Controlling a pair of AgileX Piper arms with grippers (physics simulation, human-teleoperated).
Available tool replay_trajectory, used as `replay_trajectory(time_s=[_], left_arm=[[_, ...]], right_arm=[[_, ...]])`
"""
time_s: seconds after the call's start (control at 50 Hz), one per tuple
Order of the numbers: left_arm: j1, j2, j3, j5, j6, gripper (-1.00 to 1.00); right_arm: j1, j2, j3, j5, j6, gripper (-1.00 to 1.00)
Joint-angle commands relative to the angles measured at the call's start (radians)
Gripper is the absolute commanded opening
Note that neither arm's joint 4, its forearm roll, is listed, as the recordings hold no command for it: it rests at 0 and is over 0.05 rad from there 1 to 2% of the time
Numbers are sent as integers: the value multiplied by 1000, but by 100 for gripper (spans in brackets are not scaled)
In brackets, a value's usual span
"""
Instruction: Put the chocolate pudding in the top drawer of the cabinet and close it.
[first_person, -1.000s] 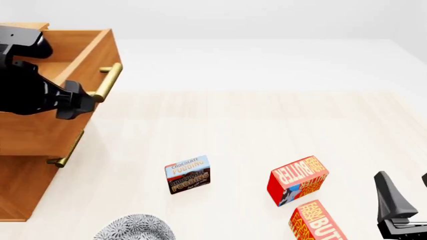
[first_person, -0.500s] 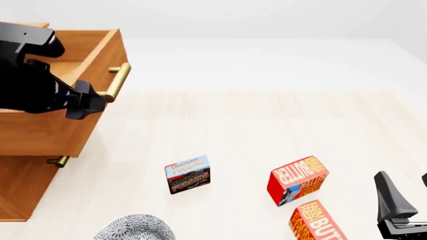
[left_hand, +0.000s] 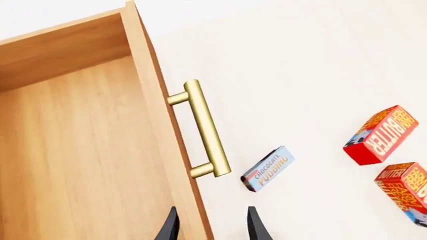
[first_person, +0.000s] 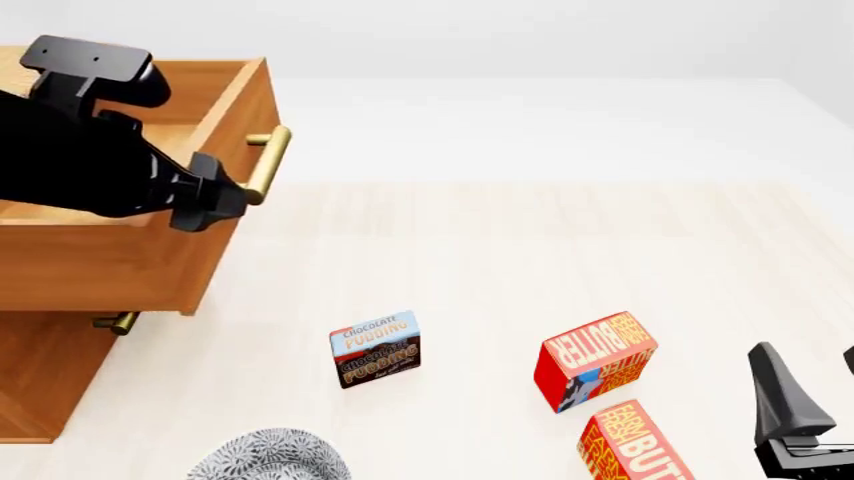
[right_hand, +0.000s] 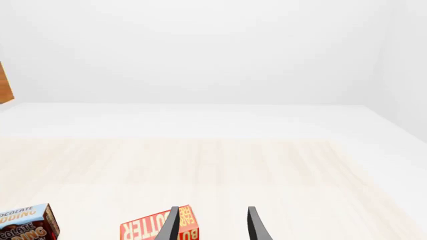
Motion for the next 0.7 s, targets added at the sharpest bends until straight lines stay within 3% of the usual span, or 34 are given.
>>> replay_trajectory(time_s=[0.02, 0.48, 0.7], left_arm=[[-58, 24, -24, -6, -31, 100], [-168, 37, -38, -11, -101, 100], [-141, 38, -75, -1, -66, 100]], right_arm=[[0, 0, 0, 0, 0, 100], [0, 0, 0, 0, 0, 100], [0, 0, 0, 0, 0, 100]])
